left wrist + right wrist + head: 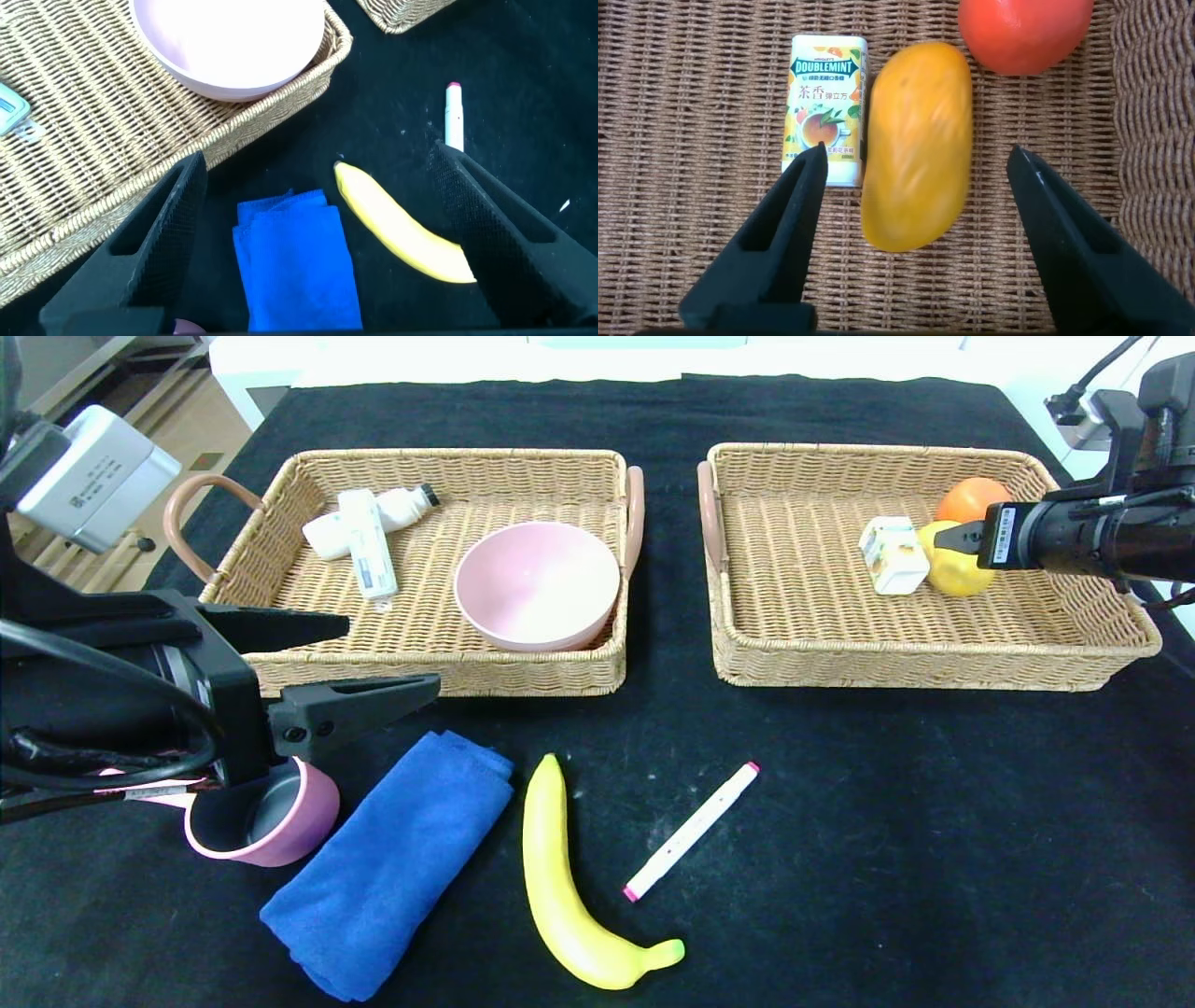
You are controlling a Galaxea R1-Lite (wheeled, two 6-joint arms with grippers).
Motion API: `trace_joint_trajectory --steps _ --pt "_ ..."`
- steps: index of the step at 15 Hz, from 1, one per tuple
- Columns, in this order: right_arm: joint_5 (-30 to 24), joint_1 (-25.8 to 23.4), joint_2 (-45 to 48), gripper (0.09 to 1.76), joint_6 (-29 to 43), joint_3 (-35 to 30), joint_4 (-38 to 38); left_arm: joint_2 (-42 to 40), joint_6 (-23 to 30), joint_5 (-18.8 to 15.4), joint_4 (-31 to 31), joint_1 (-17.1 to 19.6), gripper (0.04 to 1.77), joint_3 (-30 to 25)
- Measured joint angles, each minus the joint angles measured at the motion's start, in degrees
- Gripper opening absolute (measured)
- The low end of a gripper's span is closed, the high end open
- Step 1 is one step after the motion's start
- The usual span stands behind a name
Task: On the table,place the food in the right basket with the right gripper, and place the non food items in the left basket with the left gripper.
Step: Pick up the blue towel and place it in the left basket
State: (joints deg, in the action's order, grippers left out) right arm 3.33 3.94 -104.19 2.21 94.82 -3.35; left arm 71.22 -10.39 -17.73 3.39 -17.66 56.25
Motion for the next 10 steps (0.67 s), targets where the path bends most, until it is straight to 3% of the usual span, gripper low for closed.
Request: trace_joint_trajectory --steps 4,10 --pt "-0.6 0.1 0.4 1.53 -0.1 -0.6 -0.1 0.0 0.0 0.0 0.0 0.0 1.72 0.0" --pt "-6.6 0.6 6.9 1.63 -1.0 -4.6 -3.2 0.0 0.0 0.0 0.0 0.0 1.72 0.0"
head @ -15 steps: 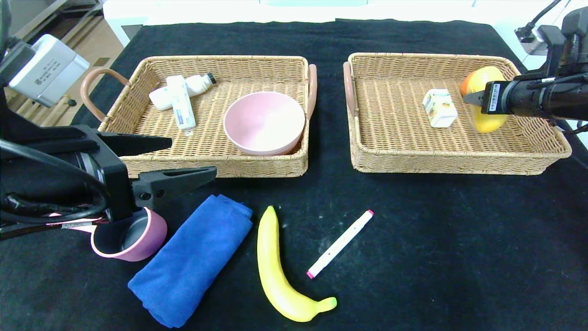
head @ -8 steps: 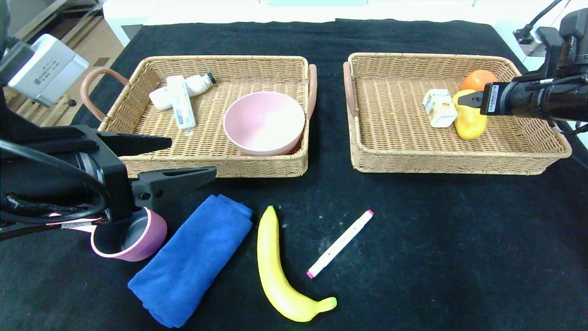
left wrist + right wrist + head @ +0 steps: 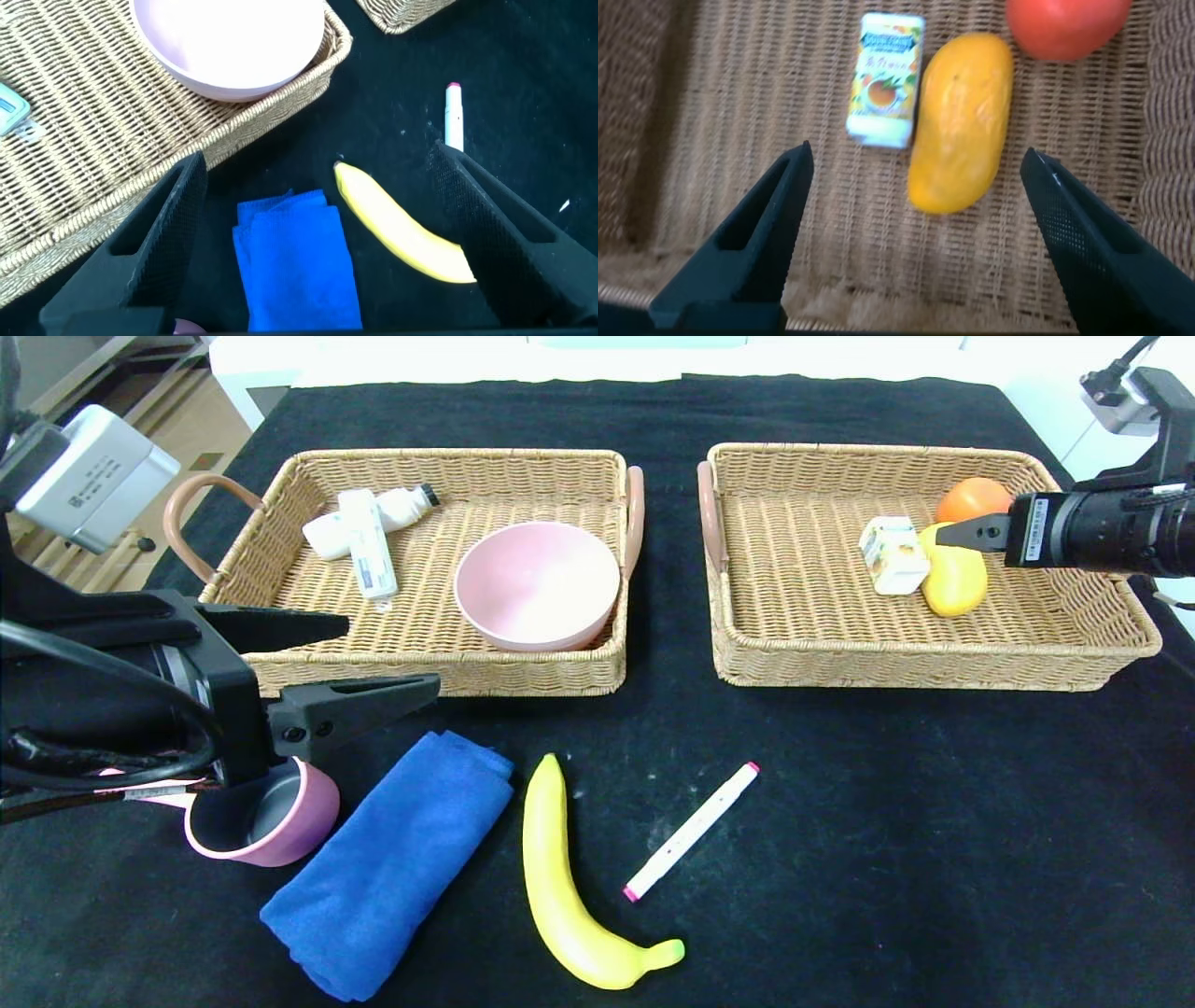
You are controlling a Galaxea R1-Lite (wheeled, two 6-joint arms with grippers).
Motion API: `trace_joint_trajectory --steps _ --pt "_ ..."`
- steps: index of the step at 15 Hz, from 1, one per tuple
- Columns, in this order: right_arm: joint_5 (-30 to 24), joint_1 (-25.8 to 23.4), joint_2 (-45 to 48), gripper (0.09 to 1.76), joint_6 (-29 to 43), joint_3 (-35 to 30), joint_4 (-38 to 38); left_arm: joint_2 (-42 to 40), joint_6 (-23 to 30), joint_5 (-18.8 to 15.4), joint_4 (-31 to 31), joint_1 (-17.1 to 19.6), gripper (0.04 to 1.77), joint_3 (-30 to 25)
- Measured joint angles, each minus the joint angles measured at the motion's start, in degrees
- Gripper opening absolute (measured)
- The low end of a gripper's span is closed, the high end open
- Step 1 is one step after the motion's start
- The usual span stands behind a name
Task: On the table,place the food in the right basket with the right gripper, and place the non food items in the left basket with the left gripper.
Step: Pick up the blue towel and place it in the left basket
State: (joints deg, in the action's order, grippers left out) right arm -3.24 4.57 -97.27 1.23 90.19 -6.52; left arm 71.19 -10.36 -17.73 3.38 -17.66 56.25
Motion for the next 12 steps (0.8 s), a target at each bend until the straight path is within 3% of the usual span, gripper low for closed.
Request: trace_joint_trajectory --steps 8,12 --pt "-12.2 0.4 14.3 1.68 -6.9 -12.5 -4.9 0.0 0.0 0.0 -0.7 -0.1 1.72 0.1" --pt "-14.2 0.5 19.4 1.69 -9.1 -19.3 -4.9 0.0 0.0 0.1 -0.9 -0.1 1.72 -0.1"
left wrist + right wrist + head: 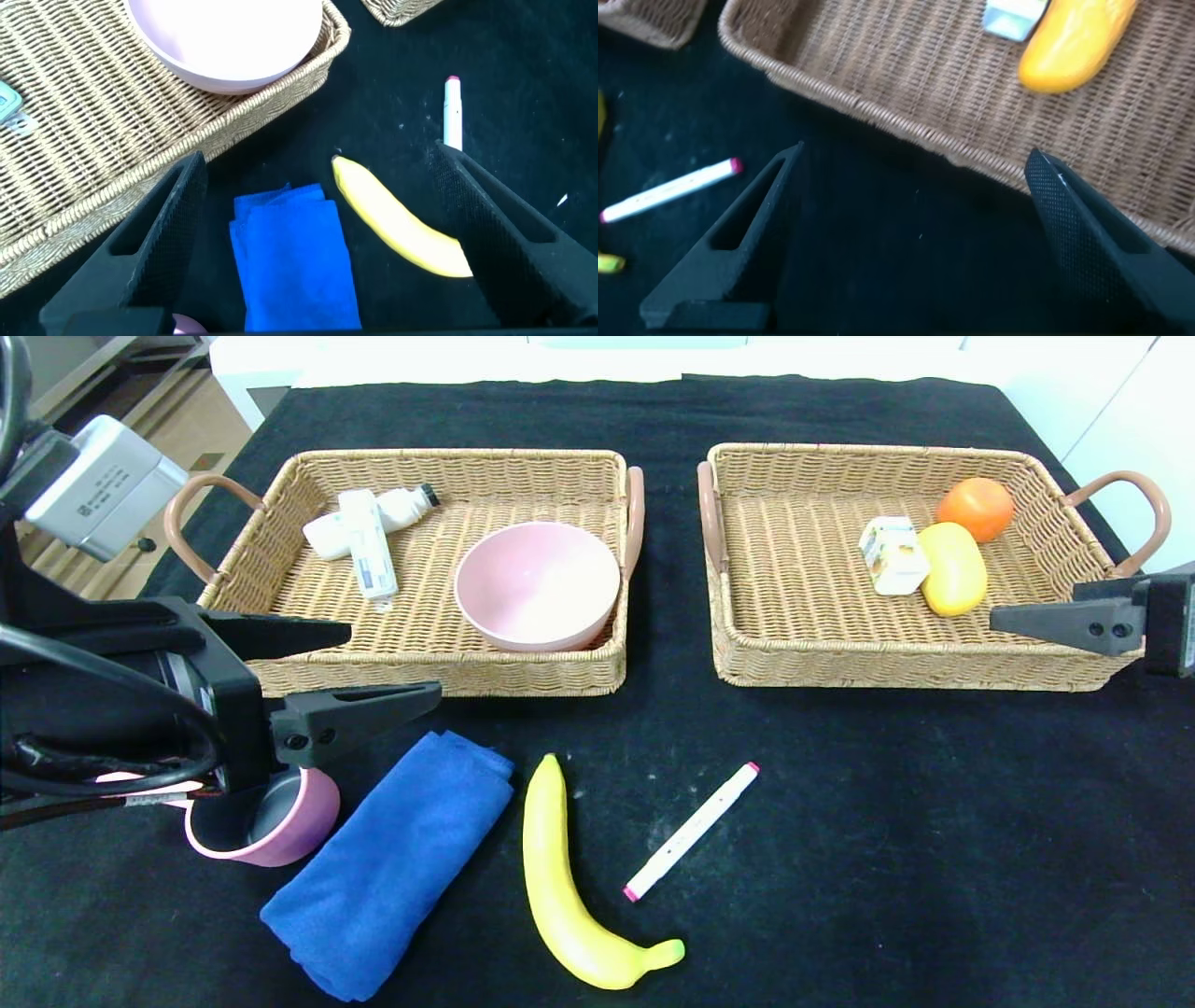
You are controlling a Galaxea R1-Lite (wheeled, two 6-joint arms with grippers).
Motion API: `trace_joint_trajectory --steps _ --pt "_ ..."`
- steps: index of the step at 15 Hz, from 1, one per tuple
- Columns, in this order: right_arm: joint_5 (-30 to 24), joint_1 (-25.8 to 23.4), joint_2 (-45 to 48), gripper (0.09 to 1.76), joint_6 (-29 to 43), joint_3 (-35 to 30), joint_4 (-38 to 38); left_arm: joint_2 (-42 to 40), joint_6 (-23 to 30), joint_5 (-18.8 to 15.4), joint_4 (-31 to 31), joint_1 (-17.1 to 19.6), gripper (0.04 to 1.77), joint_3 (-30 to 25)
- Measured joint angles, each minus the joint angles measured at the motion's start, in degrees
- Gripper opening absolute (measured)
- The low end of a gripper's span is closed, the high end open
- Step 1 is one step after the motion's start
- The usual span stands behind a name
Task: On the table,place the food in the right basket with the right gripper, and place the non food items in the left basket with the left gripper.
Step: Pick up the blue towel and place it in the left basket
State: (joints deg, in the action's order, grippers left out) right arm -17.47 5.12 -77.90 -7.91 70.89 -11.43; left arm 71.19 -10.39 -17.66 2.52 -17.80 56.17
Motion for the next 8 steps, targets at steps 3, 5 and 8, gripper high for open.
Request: trace_joint_trajectory --steps 3,5,8 --pt "-1.5 0.6 3.0 1.7 -1.8 -4.3 0.0 0.0 -0.2 0.0 -0.1 0.0 1.72 0.0" --pt "-1.5 1.1 4.6 1.7 -2.7 -6.3 -0.1 0.2 -0.4 0.0 -0.1 0.0 1.72 -0.2" --pt "-1.4 2.0 6.2 1.7 -2.9 -8.1 -0.1 0.3 -0.4 0.0 -0.4 0.0 1.72 -0.2"
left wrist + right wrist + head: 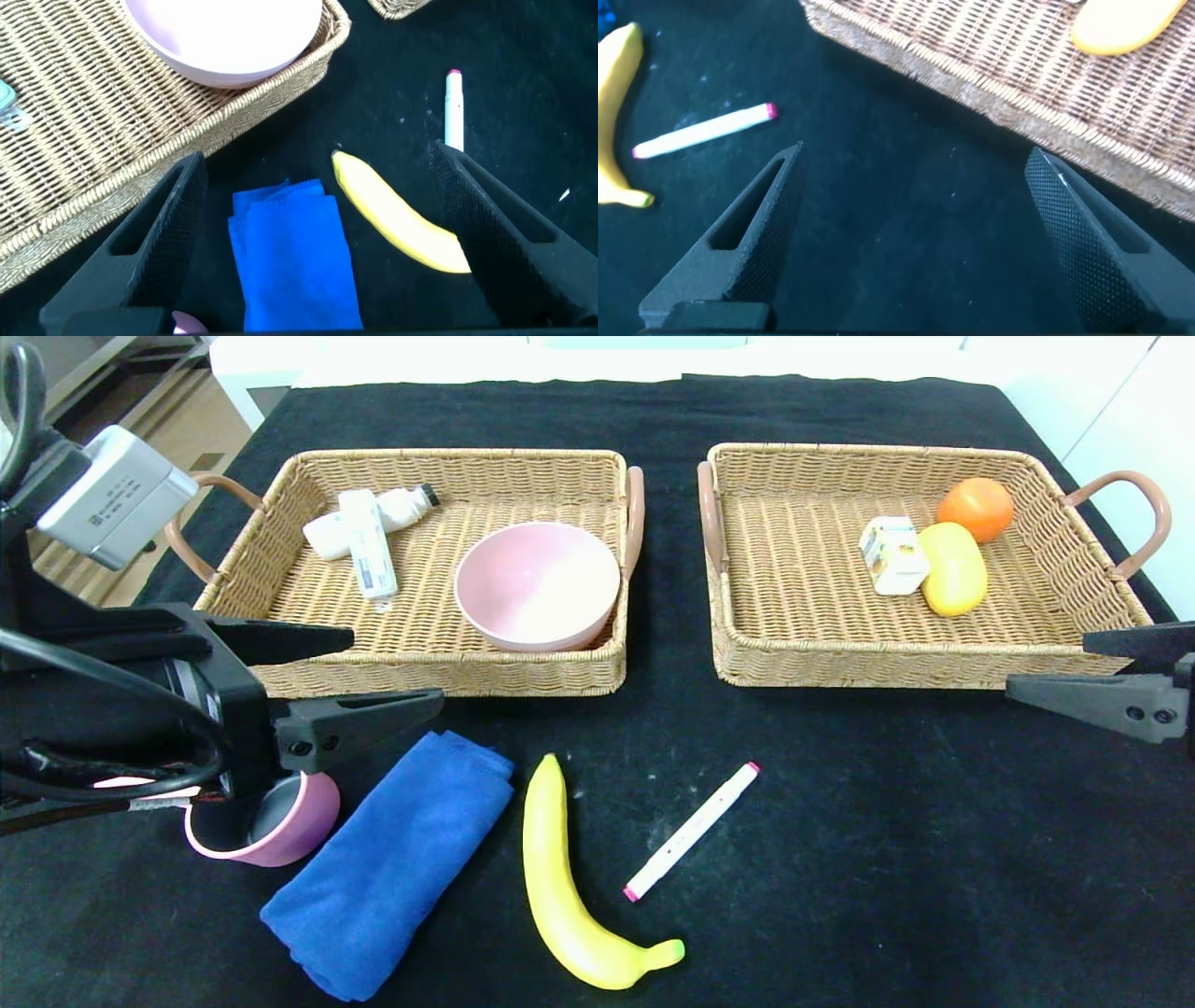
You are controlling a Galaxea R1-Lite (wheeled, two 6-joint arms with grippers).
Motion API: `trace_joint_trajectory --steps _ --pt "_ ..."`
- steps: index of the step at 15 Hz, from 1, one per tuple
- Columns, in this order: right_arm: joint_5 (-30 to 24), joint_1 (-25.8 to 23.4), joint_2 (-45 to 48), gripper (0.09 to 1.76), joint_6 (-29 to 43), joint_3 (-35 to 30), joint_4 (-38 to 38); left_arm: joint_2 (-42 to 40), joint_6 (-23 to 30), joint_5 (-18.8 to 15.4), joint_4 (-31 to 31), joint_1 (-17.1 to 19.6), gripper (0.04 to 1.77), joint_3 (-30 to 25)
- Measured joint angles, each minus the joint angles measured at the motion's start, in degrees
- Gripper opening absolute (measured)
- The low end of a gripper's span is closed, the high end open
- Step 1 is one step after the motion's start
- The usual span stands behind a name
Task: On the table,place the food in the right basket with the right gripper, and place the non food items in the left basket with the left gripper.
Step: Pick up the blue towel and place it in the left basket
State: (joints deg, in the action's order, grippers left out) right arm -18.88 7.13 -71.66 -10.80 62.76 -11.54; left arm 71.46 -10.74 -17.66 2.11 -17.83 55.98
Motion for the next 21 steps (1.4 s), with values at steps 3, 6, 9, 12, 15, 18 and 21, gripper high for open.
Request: trace_joint_trajectory --steps 3,6,9,12,15,18,21 --pt "0.0 1.0 0.9 1.7 0.0 -1.9 0.1 -0.1 0.0 0.0 0.0 -0.3 1.72 -0.2" --pt "0.2 1.8 1.1 1.7 0.0 -2.6 0.1 0.0 -0.2 0.0 -1.4 -0.7 1.72 0.0" --pt "0.2 1.9 1.3 1.7 -0.1 -2.8 0.0 -0.1 -2.4 0.0 -4.1 -1.3 1.72 0.4" --pt "0.2 2.2 1.8 1.7 -0.5 -2.9 -1.0 0.3 -3.6 0.1 -7.4 -2.3 1.72 1.0" --pt "0.2 2.4 1.8 1.7 -0.8 -2.8 -1.6 1.0 -6.0 2.2 -18.1 -2.9 1.72 4.4" --pt "0.2 2.8 1.8 1.7 -0.9 -2.9 -1.7 2.0 -8.2 7.4 -22.8 -4.8 1.72 6.8" --pt "0.2 2.9 1.8 1.7 -0.9 -2.9 -1.7 4.4 -8.0 17.3 -27.1 -8.5 1.72 8.5"
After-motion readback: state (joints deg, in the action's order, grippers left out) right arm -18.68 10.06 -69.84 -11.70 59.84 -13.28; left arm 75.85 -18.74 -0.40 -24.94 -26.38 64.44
